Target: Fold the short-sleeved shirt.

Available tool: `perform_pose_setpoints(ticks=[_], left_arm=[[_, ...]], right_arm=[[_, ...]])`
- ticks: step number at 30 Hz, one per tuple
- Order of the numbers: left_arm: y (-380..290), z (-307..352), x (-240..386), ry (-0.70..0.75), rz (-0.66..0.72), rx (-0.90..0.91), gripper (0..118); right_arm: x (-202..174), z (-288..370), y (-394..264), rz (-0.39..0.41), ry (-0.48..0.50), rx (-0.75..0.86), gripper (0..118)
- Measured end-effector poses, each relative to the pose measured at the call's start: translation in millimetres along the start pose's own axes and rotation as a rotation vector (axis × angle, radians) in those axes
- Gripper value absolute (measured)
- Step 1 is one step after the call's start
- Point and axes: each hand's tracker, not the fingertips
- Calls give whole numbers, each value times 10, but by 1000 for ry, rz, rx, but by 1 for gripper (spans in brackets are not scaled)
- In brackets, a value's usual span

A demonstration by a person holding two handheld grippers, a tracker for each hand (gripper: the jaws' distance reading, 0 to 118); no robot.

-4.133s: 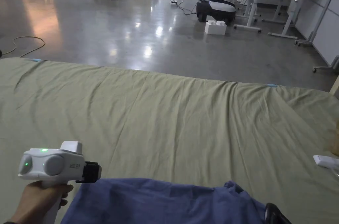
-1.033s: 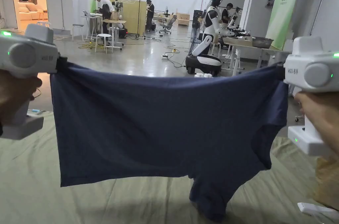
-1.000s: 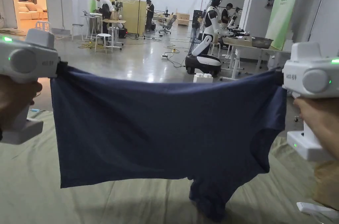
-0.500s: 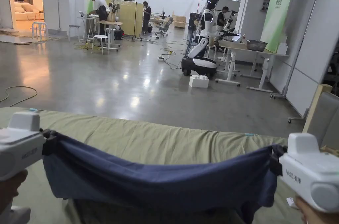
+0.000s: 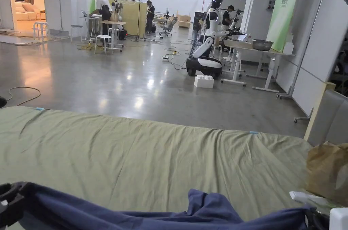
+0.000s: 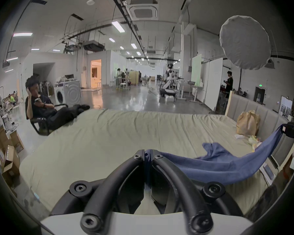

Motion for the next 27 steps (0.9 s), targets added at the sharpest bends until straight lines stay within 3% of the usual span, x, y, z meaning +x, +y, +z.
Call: perform_pose_setpoints(ticks=[5, 8, 15, 18, 21, 22, 24, 25, 27], left_arm=[[-441, 148, -65, 29, 17, -148, 6], [-743, 125, -63, 40, -6, -254, 6], [-1387, -201, -28, 43, -50, -571, 6], [-1578, -330, -6, 48, -49, -621, 6], [-1722, -437, -82, 42, -39, -643, 6], [-1720, -431, -102, 41, -27, -636, 6], [-1710, -413, -116, 57, 6, -620, 6], [-1700, -407, -127, 59, 15, -620, 7], [-1669, -384, -144, 65, 13, -605, 21]], right_arm=[[-178, 120, -384, 54, 17, -113, 2], [-265, 88, -677, -3, 57, -212, 2], [-393, -223, -1418, 44, 92, -468, 2], [-460, -350, -1706, 48, 105, -554, 3], [-524, -399, -1890, 2, 119, -571, 4], [-548, -395, -1948, -3, 119, -581, 13], [-615, -414, -1912, 86, 89, -608, 42], [-637, -416, -1879, 68, 90, -591, 56], [-660, -410, -1790, 58, 90, -535, 68]])
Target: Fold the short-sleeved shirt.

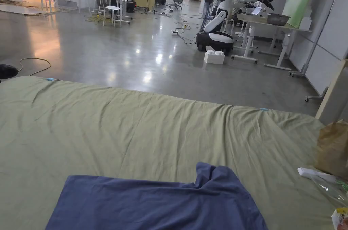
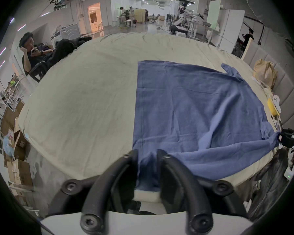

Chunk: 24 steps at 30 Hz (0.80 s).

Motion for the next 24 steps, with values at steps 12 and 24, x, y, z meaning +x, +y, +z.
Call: perform_pose_setpoints(ticks=[12, 24], left_arm=[[497, 545, 424, 10, -62, 507, 53], [891, 706, 1157, 71, -41, 839, 51]], right_arm=[[-392, 432, 729, -74, 0, 473, 94], [-634, 386, 1334, -202, -64, 751, 89]])
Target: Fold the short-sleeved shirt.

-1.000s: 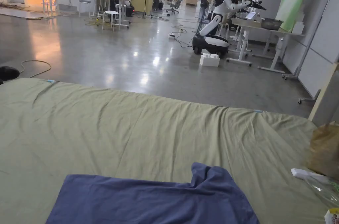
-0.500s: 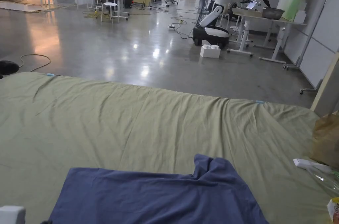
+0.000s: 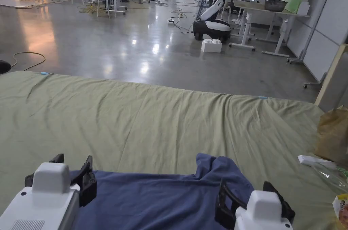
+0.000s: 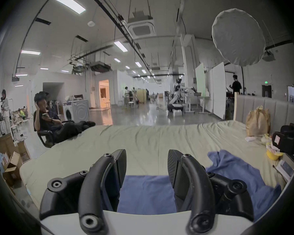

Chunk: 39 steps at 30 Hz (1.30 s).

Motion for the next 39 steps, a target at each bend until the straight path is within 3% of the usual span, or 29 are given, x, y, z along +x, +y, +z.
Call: perform_pose_setpoints(ticks=[2, 3, 4, 6, 7, 10, 12, 16, 22, 28, 35, 39], left_arm=[[35, -60, 36, 0, 10, 19, 47], [42, -87, 49, 5, 18, 33, 41], [53, -126, 72, 5, 17, 35, 28], [80, -183, 96, 1, 8, 37, 22], [84, -206, 107, -8, 4, 39, 18], [97, -229, 131, -12, -9, 37, 12], [82, -238, 120, -16, -3, 33, 6], [33, -270, 105, -17, 9, 13, 5], [-106, -492, -81, -10, 44, -59, 5], [-467, -1056, -495, 5, 124, -282, 5], [-722, -2085, -912, -61, 144, -525, 5], [-657, -2460, -941, -65, 223, -654, 10]], right_arm=[[10, -79, 73, -19, -2, 38, 75], [-7, -114, 113, -19, -5, 51, 63], [-16, -146, 129, -26, -14, 58, 44], [-2, -214, 184, -9, -34, 87, 18], [4, -244, 193, -33, -26, 87, 10], [-20, -311, 233, -37, 3, 76, 3], [-8, -328, 210, -16, 15, 93, 2], [-55, -347, 182, 13, 25, 106, 0], [-59, -462, 59, -9, 47, 51, 0], [12, -595, -184, -58, 70, -65, 0], [59, -820, -387, -18, 83, -125, 0], [108, -926, -505, -17, 75, -181, 0]])
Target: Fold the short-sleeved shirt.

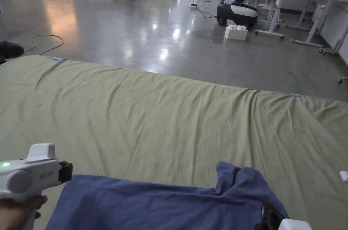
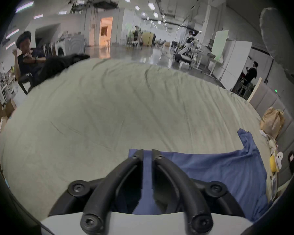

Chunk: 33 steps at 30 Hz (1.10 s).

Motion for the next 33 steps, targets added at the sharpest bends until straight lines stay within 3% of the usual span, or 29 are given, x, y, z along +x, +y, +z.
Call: perform_pose_setpoints(ticks=[4, 5, 9, 10, 11, 12, 15, 21, 24, 26, 28, 29, 33], left_arm=[[115, -292, 57, -3, -19, -132, 58], [138, -370, 78, -3, -24, -167, 63], [-70, -438, 75, 69, -58, -282, 65], [-30, -890, 57, 110, -64, -287, 65], [-98, -945, 44, 162, -75, -263, 65], [-156, -941, 30, 146, -38, -108, 65], [-245, -893, 49, 135, -56, -121, 65], [-135, -1017, 356, 100, -105, -90, 56], [-132, -866, 289, 75, -142, -58, 24], [-109, -843, 241, 50, -135, -54, 8], [-134, -796, 237, 87, -165, -110, 6], [-148, -757, 277, 85, -170, -103, 6], [-54, -668, 202, 77, -160, -69, 5]], right_arm=[[40, -88, -80, 13, -11, -23, 0], [51, -107, -105, 13, -16, -32, 0], [100, -147, -188, 16, -25, -64, 0], [113, -152, -203, 20, -28, -69, 0], [134, -152, -222, 21, -29, -76, 0], [157, -154, -251, 19, -31, -83, 0], [220, -150, -309, 19, -40, -101, 0], [410, -258, -392, -8, -61, -152, 1], [580, -471, -370, -9, -87, -223, 2], [723, -703, -348, -15, -77, -277, 21], [904, -1017, -327, -22, -41, -362, 57], [979, -1152, -311, -19, -35, -392, 65], [1291, -1783, -232, -9, -56, -501, 65]])
